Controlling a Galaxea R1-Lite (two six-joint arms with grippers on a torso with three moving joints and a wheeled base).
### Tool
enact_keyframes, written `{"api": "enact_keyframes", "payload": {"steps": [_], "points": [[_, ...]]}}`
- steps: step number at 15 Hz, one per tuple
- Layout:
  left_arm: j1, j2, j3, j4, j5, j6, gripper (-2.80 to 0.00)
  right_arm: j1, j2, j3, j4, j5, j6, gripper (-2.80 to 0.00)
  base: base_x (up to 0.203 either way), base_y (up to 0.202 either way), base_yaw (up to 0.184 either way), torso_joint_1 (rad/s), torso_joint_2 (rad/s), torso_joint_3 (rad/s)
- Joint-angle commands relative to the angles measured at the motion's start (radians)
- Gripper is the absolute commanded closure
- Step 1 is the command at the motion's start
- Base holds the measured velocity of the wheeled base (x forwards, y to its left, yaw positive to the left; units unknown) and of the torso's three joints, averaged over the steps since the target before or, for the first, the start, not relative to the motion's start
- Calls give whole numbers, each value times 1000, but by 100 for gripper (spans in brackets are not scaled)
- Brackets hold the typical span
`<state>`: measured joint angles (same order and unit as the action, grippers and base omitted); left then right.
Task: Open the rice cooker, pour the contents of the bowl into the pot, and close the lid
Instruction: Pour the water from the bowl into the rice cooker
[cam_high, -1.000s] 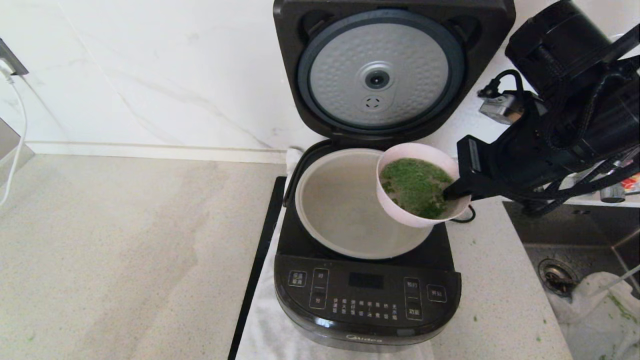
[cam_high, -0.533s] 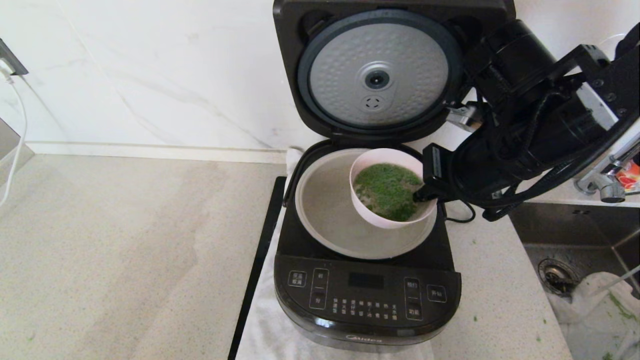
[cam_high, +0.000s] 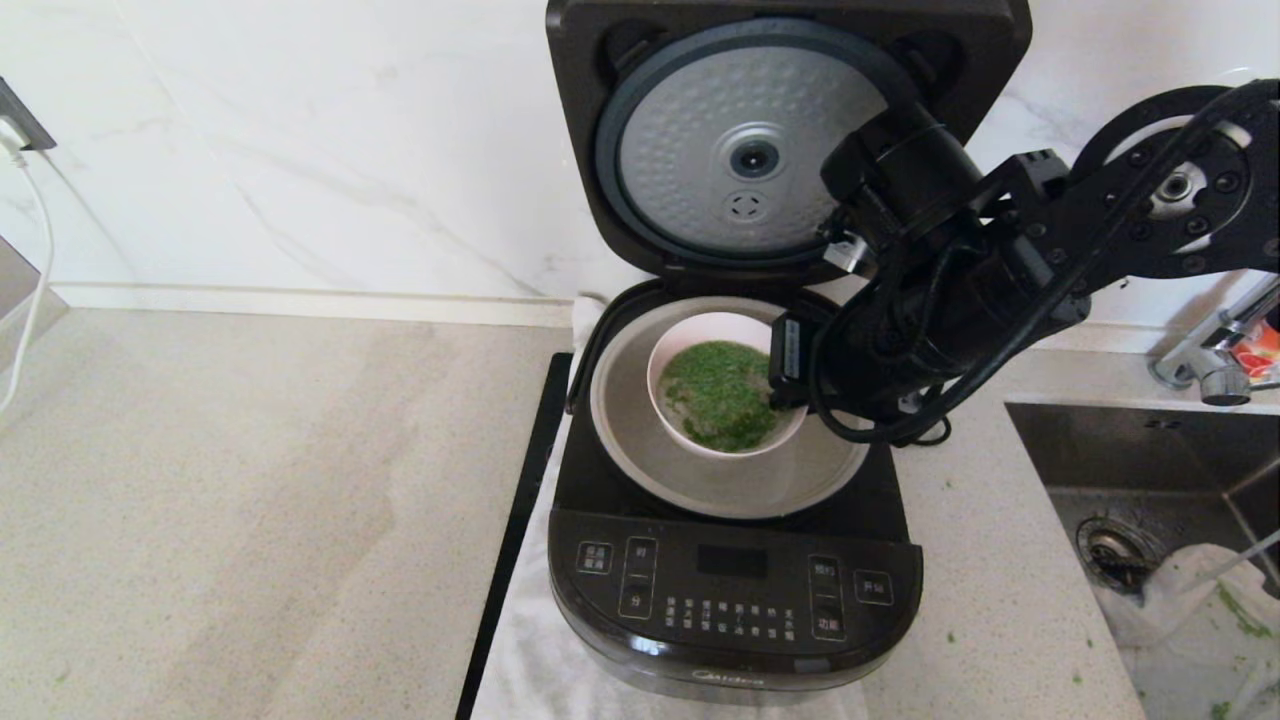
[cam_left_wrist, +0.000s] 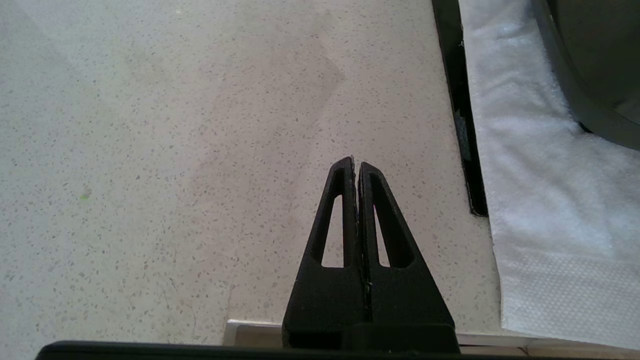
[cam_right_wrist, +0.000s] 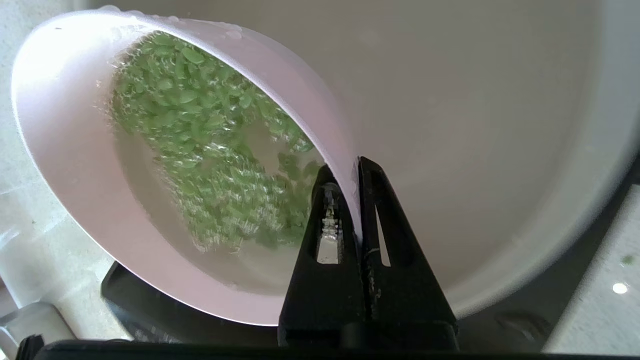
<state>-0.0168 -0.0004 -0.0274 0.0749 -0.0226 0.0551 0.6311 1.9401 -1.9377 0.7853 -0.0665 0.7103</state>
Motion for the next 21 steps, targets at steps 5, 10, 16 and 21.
{"api": "enact_keyframes", "payload": {"steps": [5, 10, 16, 21], "points": [[0, -1, 0, 0, 0, 0, 0, 2, 28, 2, -51, -79, 25, 0, 0, 0, 0, 0, 0, 0], [0, -1, 0, 0, 0, 0, 0, 47, 10, 33, -101, -301, 16, 0, 0, 0, 0, 0, 0, 0], [0, -1, 0, 0, 0, 0, 0, 111, -72, 395, -585, -431, -139, 0, 0, 0, 0, 0, 0, 0], [0, -1, 0, 0, 0, 0, 0, 167, -130, 707, -1204, -623, -451, 0, 0, 0, 0, 0, 0, 0]]}}
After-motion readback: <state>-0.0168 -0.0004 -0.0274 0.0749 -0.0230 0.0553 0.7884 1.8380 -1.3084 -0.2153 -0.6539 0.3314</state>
